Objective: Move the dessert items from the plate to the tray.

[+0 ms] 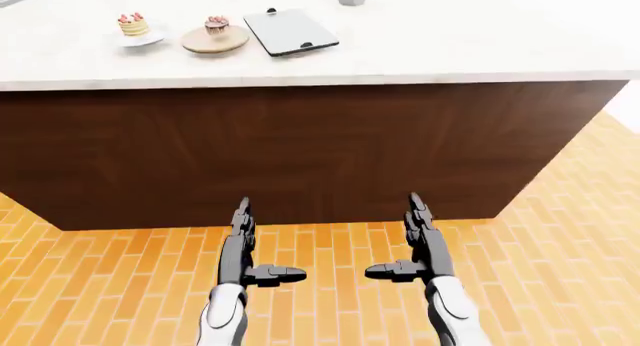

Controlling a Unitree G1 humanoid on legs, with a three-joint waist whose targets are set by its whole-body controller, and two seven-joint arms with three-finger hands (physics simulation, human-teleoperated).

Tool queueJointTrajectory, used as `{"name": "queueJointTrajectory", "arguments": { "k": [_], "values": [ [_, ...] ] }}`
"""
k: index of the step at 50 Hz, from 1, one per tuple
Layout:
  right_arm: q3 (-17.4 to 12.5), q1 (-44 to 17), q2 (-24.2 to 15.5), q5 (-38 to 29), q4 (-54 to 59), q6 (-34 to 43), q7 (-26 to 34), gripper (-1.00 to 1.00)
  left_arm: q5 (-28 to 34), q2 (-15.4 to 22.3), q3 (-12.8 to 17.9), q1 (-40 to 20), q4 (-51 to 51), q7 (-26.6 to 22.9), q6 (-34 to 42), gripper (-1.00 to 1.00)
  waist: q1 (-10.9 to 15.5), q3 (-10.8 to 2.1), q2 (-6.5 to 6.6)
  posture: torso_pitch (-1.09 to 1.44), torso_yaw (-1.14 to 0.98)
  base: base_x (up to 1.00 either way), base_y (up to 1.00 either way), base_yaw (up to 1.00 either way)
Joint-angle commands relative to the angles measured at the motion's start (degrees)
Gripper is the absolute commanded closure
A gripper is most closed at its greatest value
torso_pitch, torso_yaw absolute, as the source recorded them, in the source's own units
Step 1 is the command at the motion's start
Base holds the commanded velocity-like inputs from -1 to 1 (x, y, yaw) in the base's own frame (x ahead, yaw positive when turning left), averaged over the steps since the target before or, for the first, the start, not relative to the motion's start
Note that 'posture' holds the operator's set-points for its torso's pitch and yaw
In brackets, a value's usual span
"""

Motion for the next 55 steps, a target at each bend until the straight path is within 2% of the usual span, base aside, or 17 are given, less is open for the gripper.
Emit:
{"name": "queueJointTrajectory", "arguments": {
  "k": [1,3,5,7,8,23,24,27,30,34,36,39,40,41,49,51,55],
  "values": [
    [-0.54,-0.82,-0.57,0.25,-5.94,-3.01,0.12,-1.00,-0.48,0.38,-0.14,-0.25,-9.95,-0.58,-0.01,-1.00,-0.12,-0.05,-0.45,0.00,0.00,0.00,0.00,0.00],
    [-0.57,-1.15,-0.72,-0.24,-7.14,-1.94,0.16,-1.00,-0.02,0.50,0.01,-0.99,-9.80,-0.77,0.81,-1.00,0.36,-3.57,-0.01,0.00,0.00,0.00,0.00,0.00],
    [-0.66,-1.04,-0.76,-0.46,-7.98,-1.39,0.35,-1.00,0.28,0.61,0.25,-1.50,-10.14,-0.78,1.53,-1.00,0.33,-0.98,-0.48,0.00,0.00,0.00,0.00,0.00],
    [-0.85,-1.11,-0.81,-0.56,-8.47,-0.97,0.45,-1.00,0.16,0.70,0.48,-1.72,-11.31,-1.03,2.75,-1.00,0.45,-3.92,-0.46,0.00,0.00,0.00,0.00,0.00],
    [-0.81,-0.90,-0.75,-0.66,-9.31,-0.44,0.44,-1.00,0.10,0.72,0.53,-1.53,-13.49,-1.06,4.55,-1.00,0.44,-4.22,-0.44,0.00,0.00,0.00,0.00,0.00],
    [-3.39,-8.56,-3.67,0.02,-32.51,27.65,5.37,-1.00,-4.16,5.63,7.40,-13.57,-40.70,-4.08,42.10,-1.00,0.50,-5.21,-0.10,0.00,0.00,0.00,0.00,0.00],
    [-3.71,-9.36,-3.91,0.16,-33.37,28.81,5.68,-1.00,-4.87,6.05,8.10,-14.68,-42.03,-3.94,44.37,-1.00,0.31,-6.16,0.31,0.00,0.00,0.00,0.30,0.00],
    [-4.77,-12.34,-4.70,1.09,-34.96,32.45,6.37,-1.00,-7.39,7.40,10.44,-17.53,-44.18,-3.39,48.77,-1.00,0.06,-4.48,-3.13,0.00,0.00,0.00,0.67,0.00],
    [-4.98,-14.28,-5.56,1.20,-35.49,34.38,6.91,-1.00,-8.46,8.09,10.49,-18.21,-44.03,-2.75,49.23,-1.00,-0.27,-4.90,-3.21,0.00,0.00,0.00,0.76,0.00],
    [-5.35,-17.00,-6.59,1.42,-36.34,37.21,7.51,-1.00,-10.70,10.23,11.87,-22.26,-46.34,-2.00,55.39,-1.00,-1.35,-3.31,-0.78,0.00,0.00,0.15,0.70,0.00],
    [-4.65,-17.06,-6.90,0.62,-36.83,37.55,8.10,-1.00,-11.84,11.09,12.60,-23.73,-45.53,-1.84,56.50,-1.00,-1.88,-2.79,1.64,0.00,0.00,0.23,0.60,0.00],
    [-5.04,-18.80,-7.33,0.32,-37.86,39.59,8.70,-1.00,-14.01,12.69,14.17,-27.00,-47.13,-1.03,60.98,-1.00,-1.88,-5.76,8.60,0.00,0.00,0.28,0.56,0.00],
    [-5.03,-19.23,-7.45,0.23,-37.92,39.84,8.89,-1.00,-14.63,13.21,14.48,-27.95,-47.41,-0.67,62.01,-1.00,-1.20,-2.39,5.01,0.00,0.00,0.37,0.49,0.00],
    [-5.08,-19.44,-7.51,0.18,-38.61,40.63,8.95,-1.00,-15.09,13.58,14.65,-28.39,-47.48,-0.44,62.42,-1.00,-1.52,-1.74,5.34,0.00,0.00,0.36,0.48,0.00],
    [-6.21,-20.76,-7.86,1.13,-40.49,42.72,9.62,-1.00,-17.27,15.16,14.70,-30.10,-47.64,1.14,63.69,-1.00,1.05,-2.90,0.80,0.00,0.00,0.29,0.42,0.09],
    [-6.29,-20.57,-7.95,1.38,-40.10,41.98,9.65,-1.00,-17.37,15.20,14.38,-29.95,-47.72,1.40,63.60,-1.00,0.88,-4.57,2.55,0.00,0.00,0.00,0.00,1.00],
    [-7.03,-21.27,-8.52,2.24,-40.50,42.73,9.66,-1.00,-17.30,15.58,13.82,-30.58,-47.32,1.52,63.71,-1.00,1.96,-3.97,1.39,0.00,0.00,0.00,0.00,1.00]
  ]
}}
